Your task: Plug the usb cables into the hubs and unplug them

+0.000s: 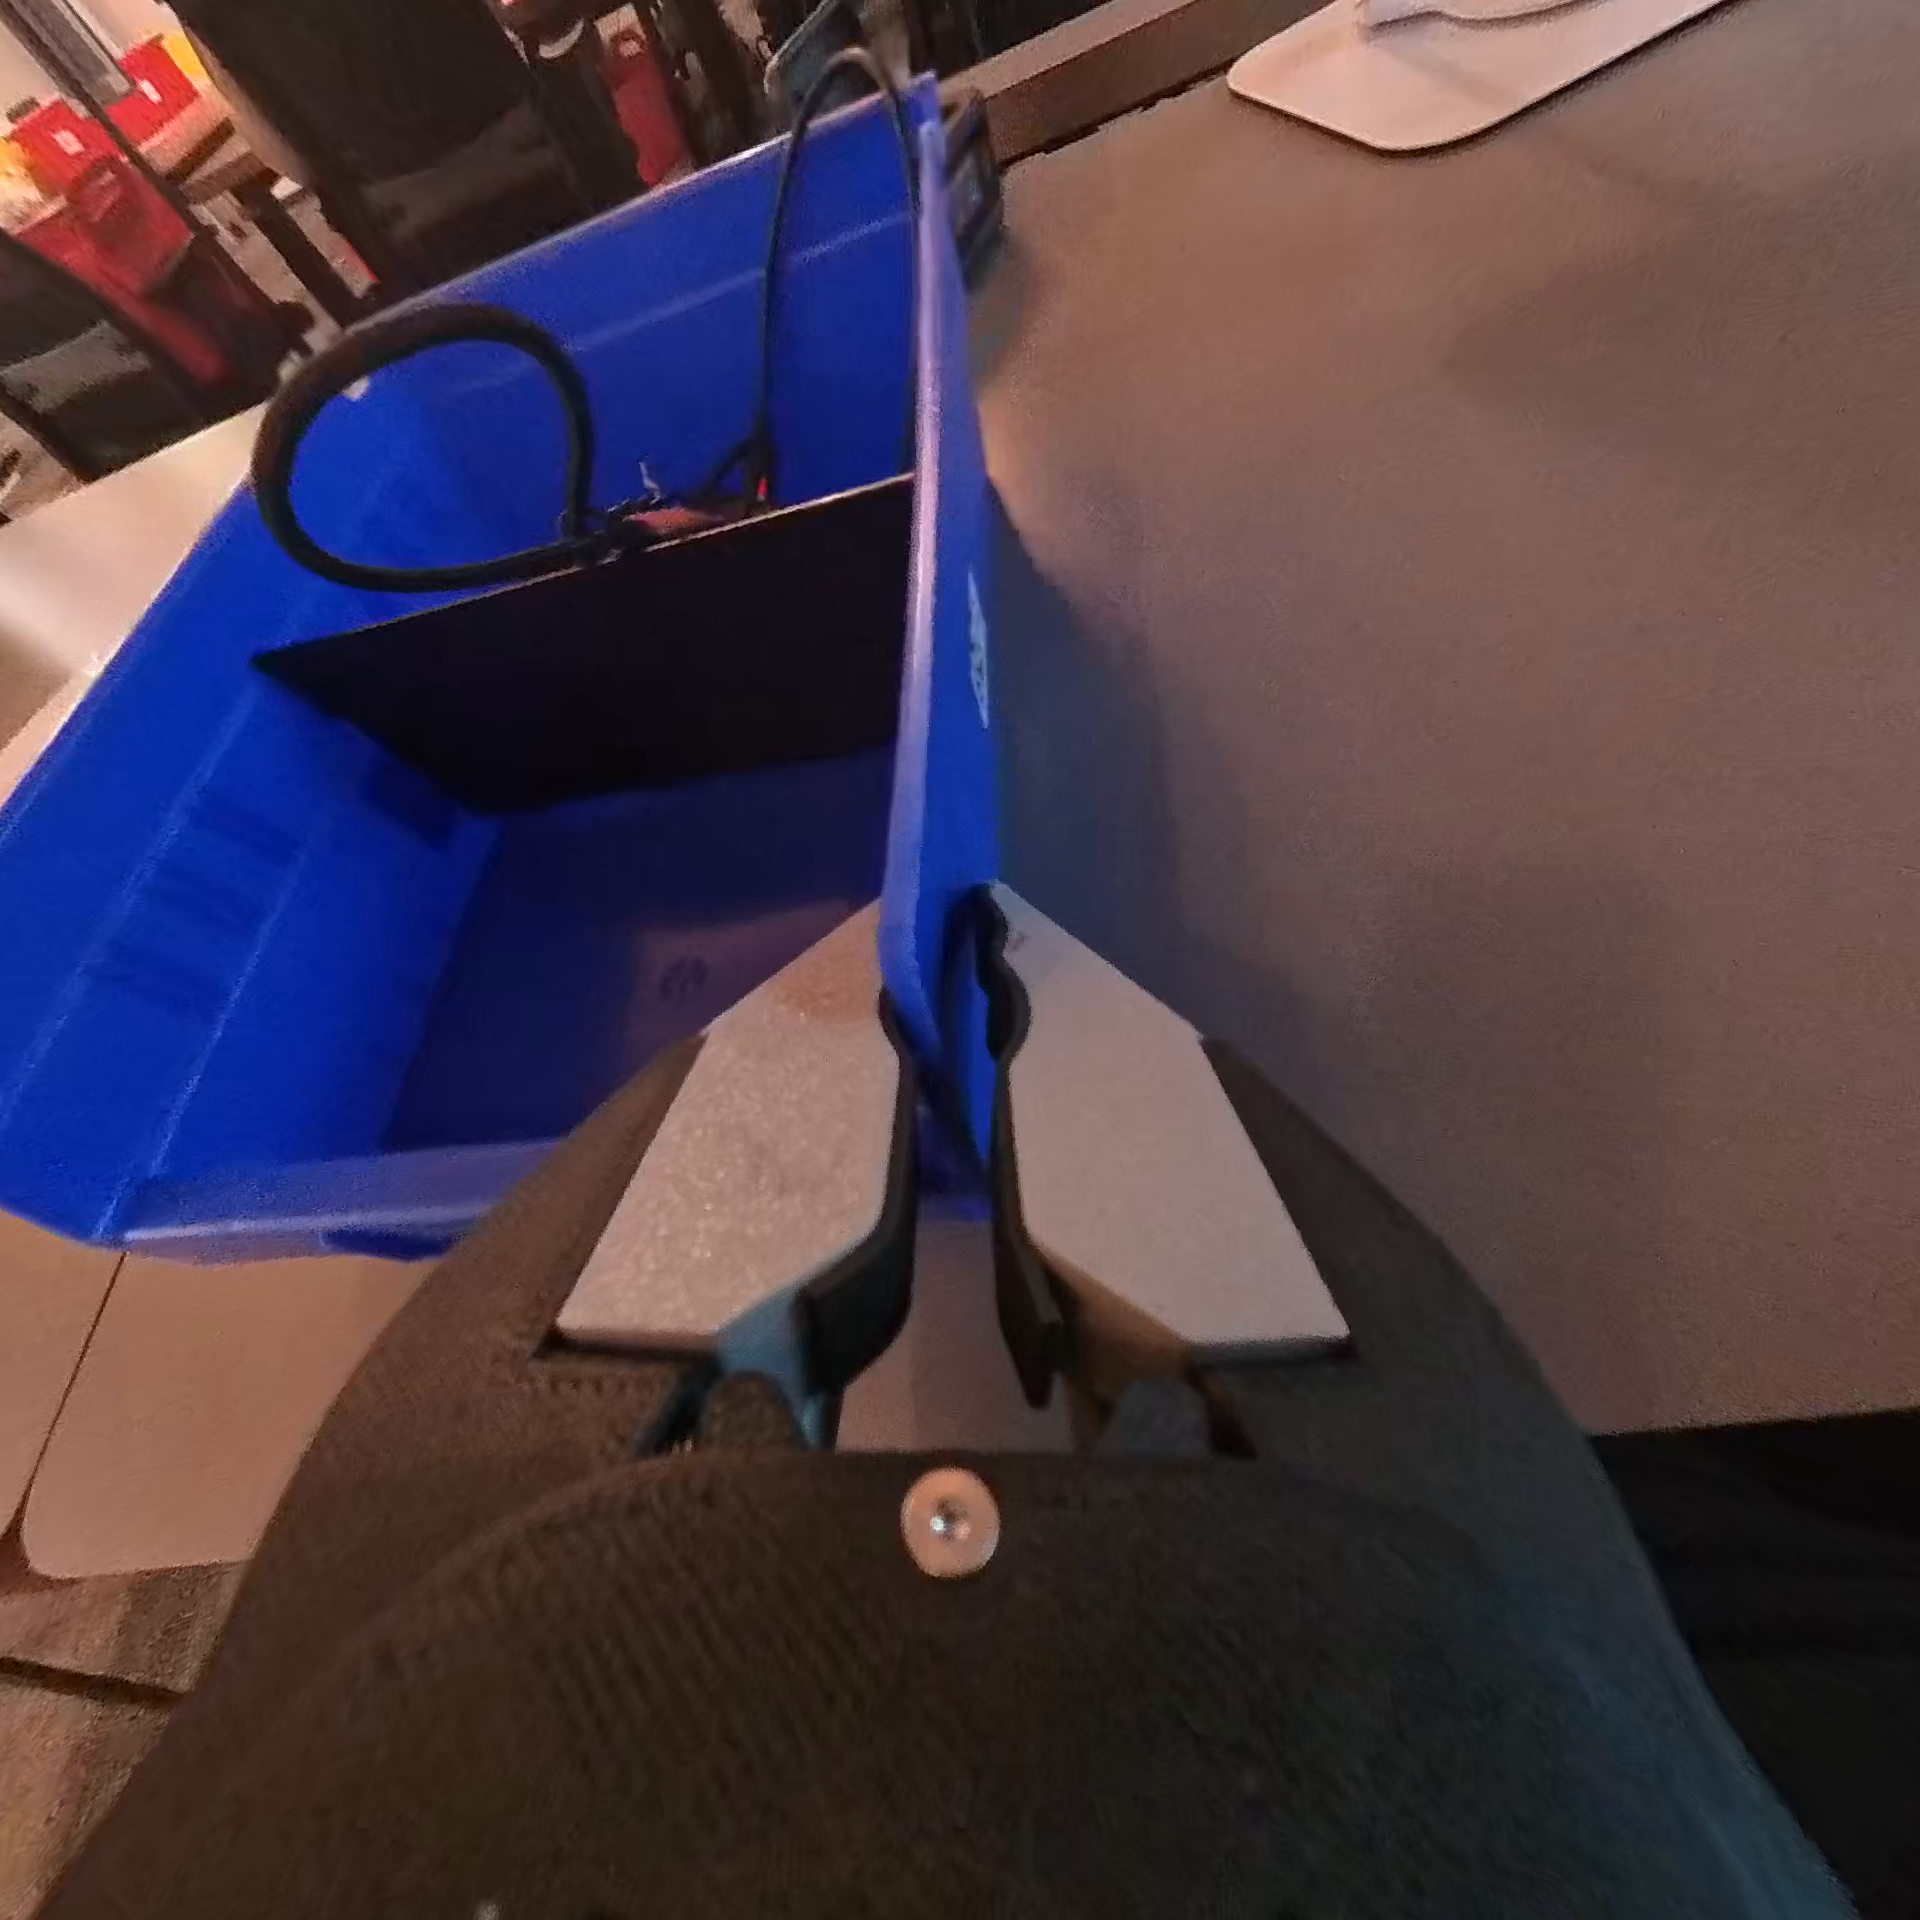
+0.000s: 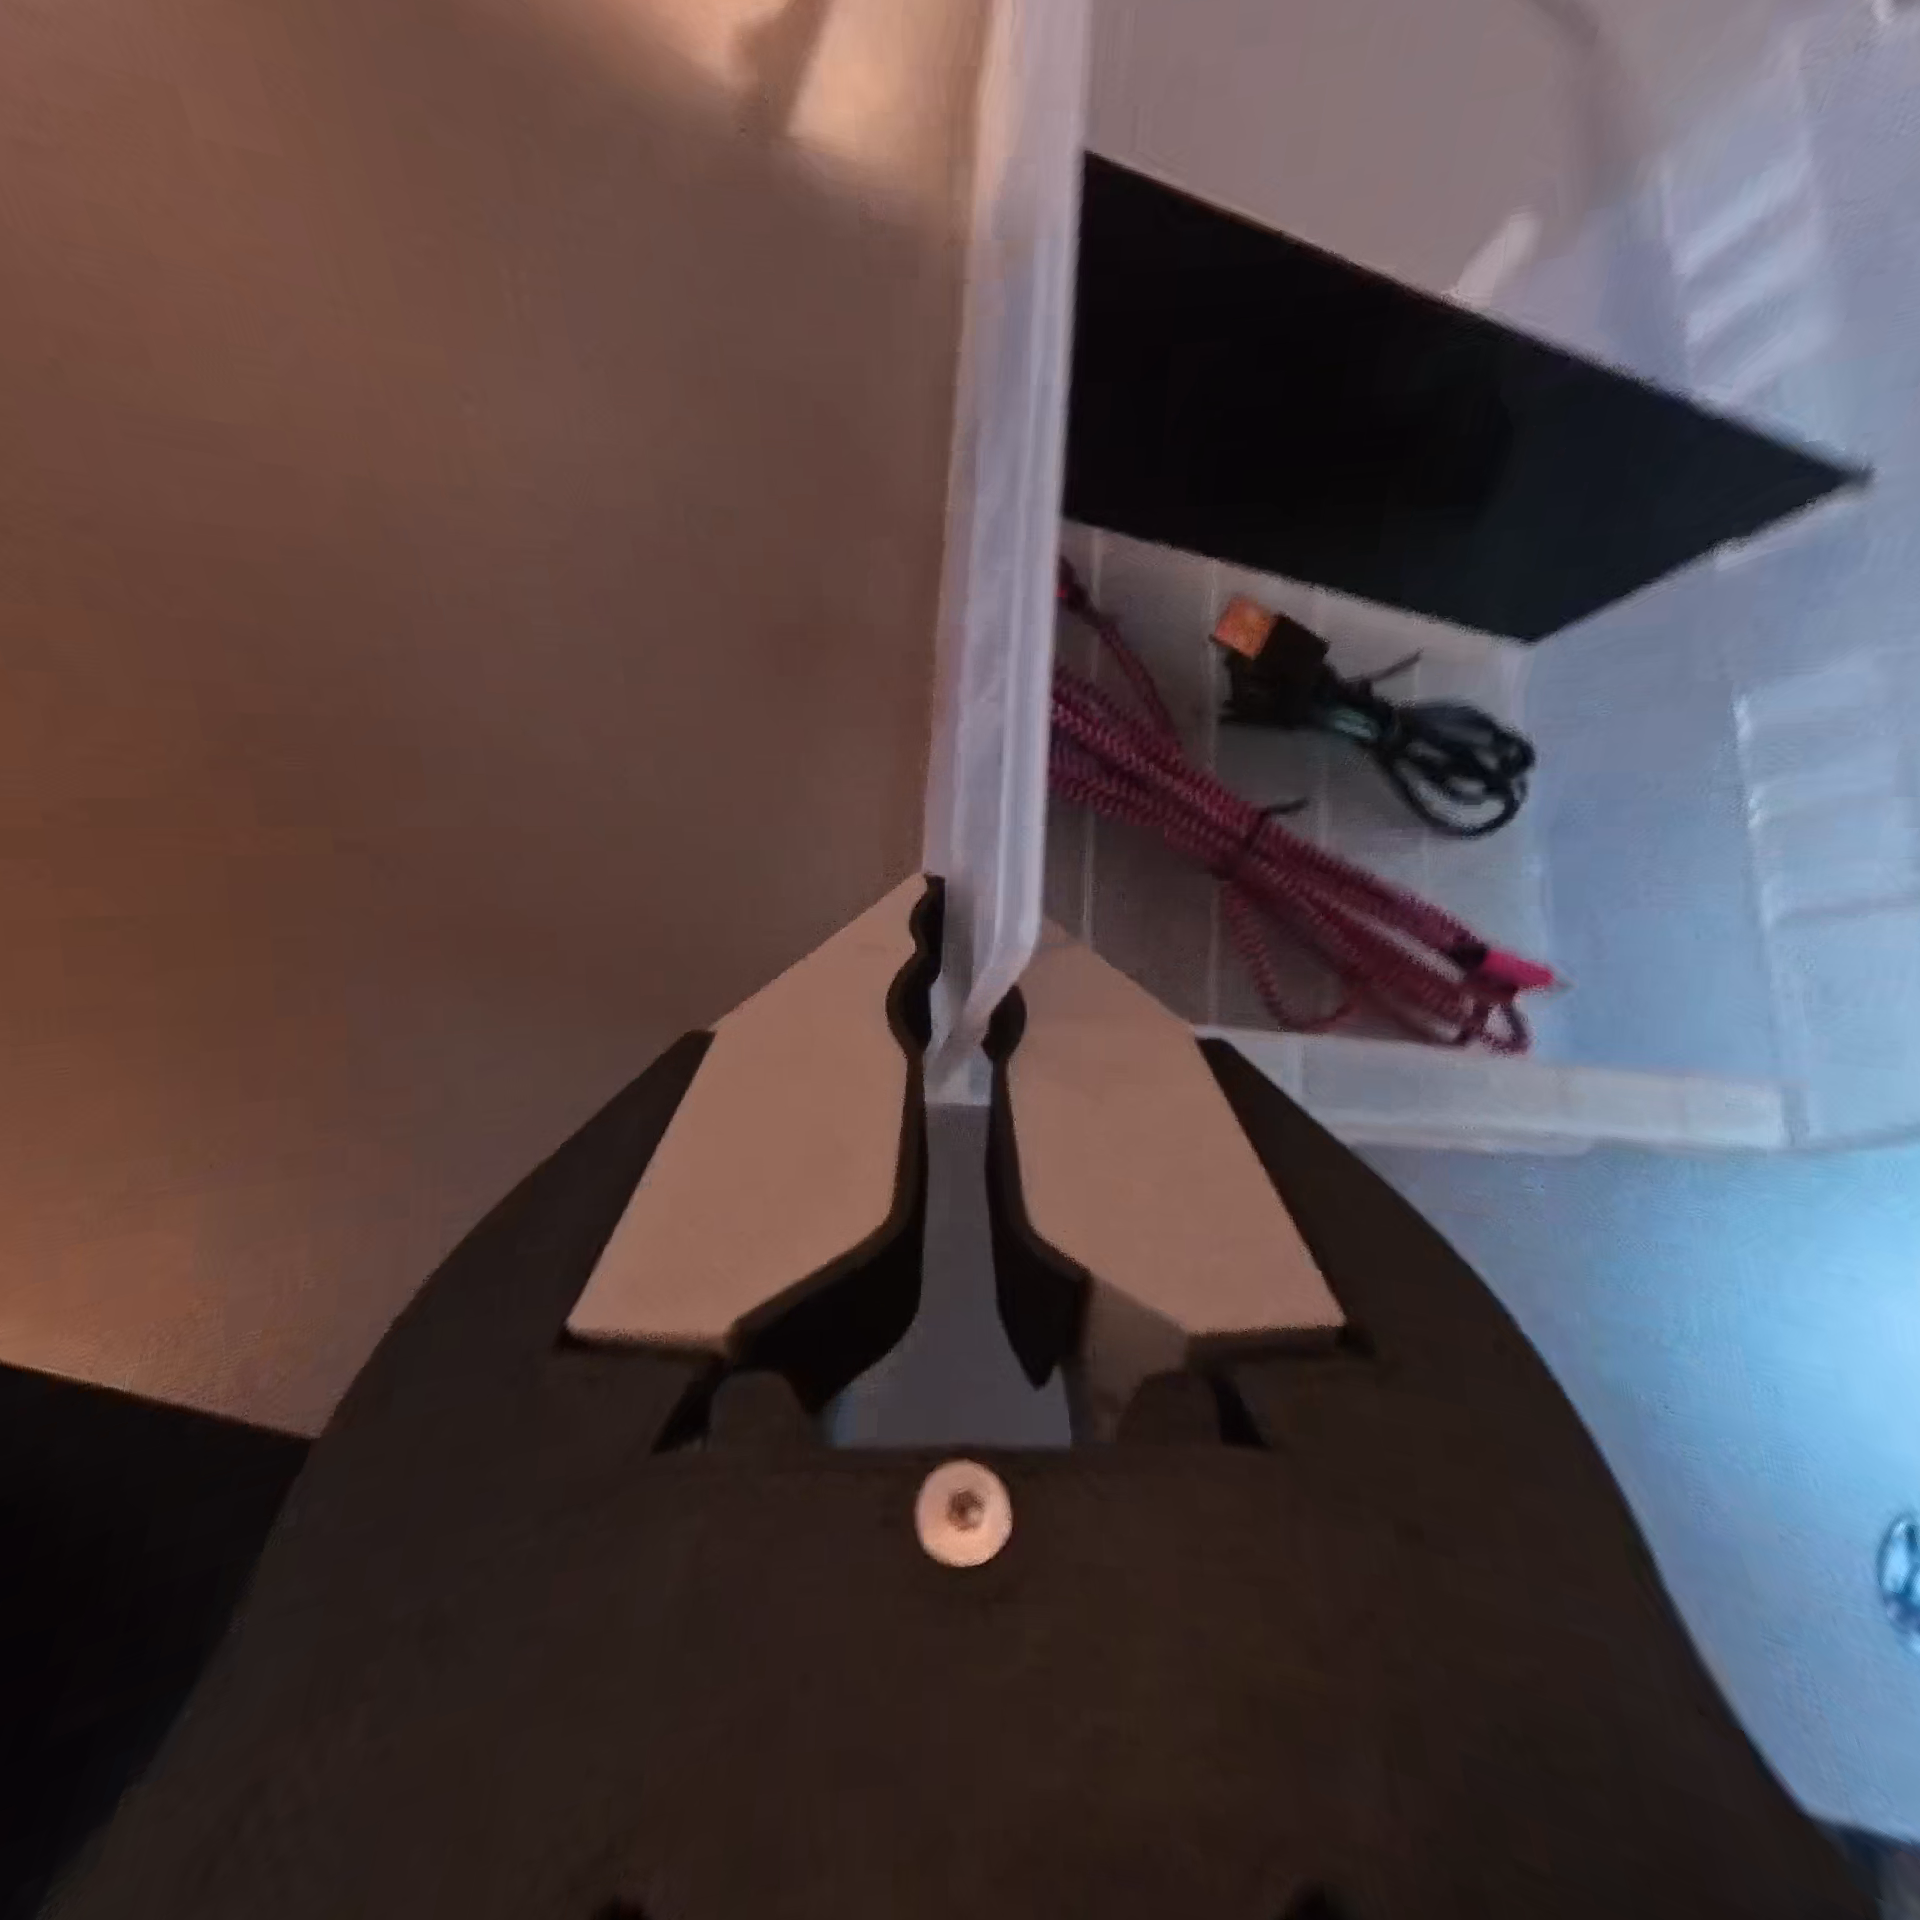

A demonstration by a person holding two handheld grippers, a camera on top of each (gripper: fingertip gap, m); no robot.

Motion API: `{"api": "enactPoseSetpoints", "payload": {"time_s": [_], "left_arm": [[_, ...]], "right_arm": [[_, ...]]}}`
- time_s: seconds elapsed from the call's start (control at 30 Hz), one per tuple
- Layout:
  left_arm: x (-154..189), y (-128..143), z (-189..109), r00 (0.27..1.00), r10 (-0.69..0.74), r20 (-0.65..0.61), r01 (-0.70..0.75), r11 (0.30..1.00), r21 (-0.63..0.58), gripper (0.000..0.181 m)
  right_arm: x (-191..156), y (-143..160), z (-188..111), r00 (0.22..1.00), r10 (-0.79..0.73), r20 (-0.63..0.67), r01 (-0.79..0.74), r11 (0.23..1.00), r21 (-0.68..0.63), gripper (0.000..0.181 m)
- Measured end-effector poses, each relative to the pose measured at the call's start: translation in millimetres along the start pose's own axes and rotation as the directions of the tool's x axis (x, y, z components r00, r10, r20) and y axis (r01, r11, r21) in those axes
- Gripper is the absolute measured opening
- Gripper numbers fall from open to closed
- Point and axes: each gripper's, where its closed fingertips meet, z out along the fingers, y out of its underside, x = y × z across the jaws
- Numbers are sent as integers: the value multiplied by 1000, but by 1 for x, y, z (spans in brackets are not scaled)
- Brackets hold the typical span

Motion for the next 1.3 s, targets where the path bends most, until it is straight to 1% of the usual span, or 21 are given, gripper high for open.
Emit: {"api": "enactPoseSetpoints", "payload": {"time_s": [0.07, 0.13, 0.27, 0.33, 0.5, 0.63, 0.7, 0.73, 0.77, 0.8, 0.83, 0.87, 0.93, 0.97, 1.0, 1.03, 1.1, 1.17, 1.23, 1.27, 1.3], "left_arm": [[0, 0, 0, 1000, 9, -2, -9, 1000, 0, 5], [1, 0, -2, 1000, 9, -21, -9, 1000, 8, 6], [17, 1, -9, 984, -31, -176, 35, 999, 19, 36], [16, -1, -14, 978, -37, -203, 42, 999, 18, 47], [-3, -5, -22, 986, -18, -165, 27, 998, 52, 46], [-5, -3, -21, 983, -42, -181, 51, 998, 45, 44], [-5, -2, -21, 981, -44, -190, 53, 998, 41, 44], [-4, -2, -22, 981, -42, -192, 51, 998, 41, 44], [-4, -2, -23, 980, -38, -194, 47, 998, 41, 45], [-4, -3, -25, 980, -31, -198, 40, 998, 43, 47], [-4, -5, -29, 979, -22, -203, 33, 998, 51, 49], [-5, -9, -33, 979, -11, -205, 25, 998, 66, 51], [-17, -19, -44, 984, -2, -177, 23, 993, 117, 48], [-27, -25, -50, 988, -4, -152, 26, 989, 145, 45], [-34, -29, -55, 989, -1, -148, 25, 987, 160, 51], [-46, -34, -57, 993, -12, -121, 33, 985, 168, 45], [-71, -46, -57, 998, -3, -56, 13, 983, 183, 47], [-88, -62, -47, 999, 34, -32, -28, 984, 177, 51], [-97, -77, -27, 997, 62, -51, -54, 987, 152, 51], [-96, -81, -14, 992, 91, -87, -80, 989, 121, 46], [-93, -80, 0, 982, 133, -132, -124, 989, 76, 32]], "right_arm": [[18, 10, -3, 998, 66, -9, -67, 998, -10, 1], [34, 18, -4, 993, 104, -54, -104, 995, -6, 6], [59, 27, -5, 981, 134, -144, -138, 990, -20, 13], [63, 28, -4, 979, 148, -142, -153, 988, -23, 13], [67, 30, -4, 975, 145, -166, -153, 987, -37, 11], [73, 31, -3, 969, 152, -196, -162, 986, -39, 9], [74, 30, -2, 972, 122, -200, -130, 991, -27, 10], [74, 32, -3, 974, 113, -197, -124, 991, -42, 10], [74, 33, -7, 974, 110, -197, -123, 991, -57, 13], [77, 31, -14, 973, 112, -200, -125, 991, -52, 19], [78, 27, -23, 973, 119, -196, -128, 991, -34, 20], [79, 22, -35, 974, 130, -184, -134, 991, -9, 22], [77, 7, -64, 977, 148, -153, -141, 988, 58, 24], [75, -3, -80, 979, 150, -141, -135, 985, 110, 24], [71, -16, -96, 981, 148, -128, -124, 977, 176, 21], [63, -29, -109, 985, 138, -100, -111, 964, 242, 18], [37, -52, -125, 995, 104, 3, -99, 936, 337, 17], [4, -70, -125, 992, 39, 119, -81, 924, 374, 19], [-29, -83, -115, 975, -34, 221, -56, 919, 389, 24], [-46, -88, -108, 962, -72, 264, -40, 917, 397, 24], [-61, -90, -101, 948, -104, 301, -25, 918, 396, 24]]}}
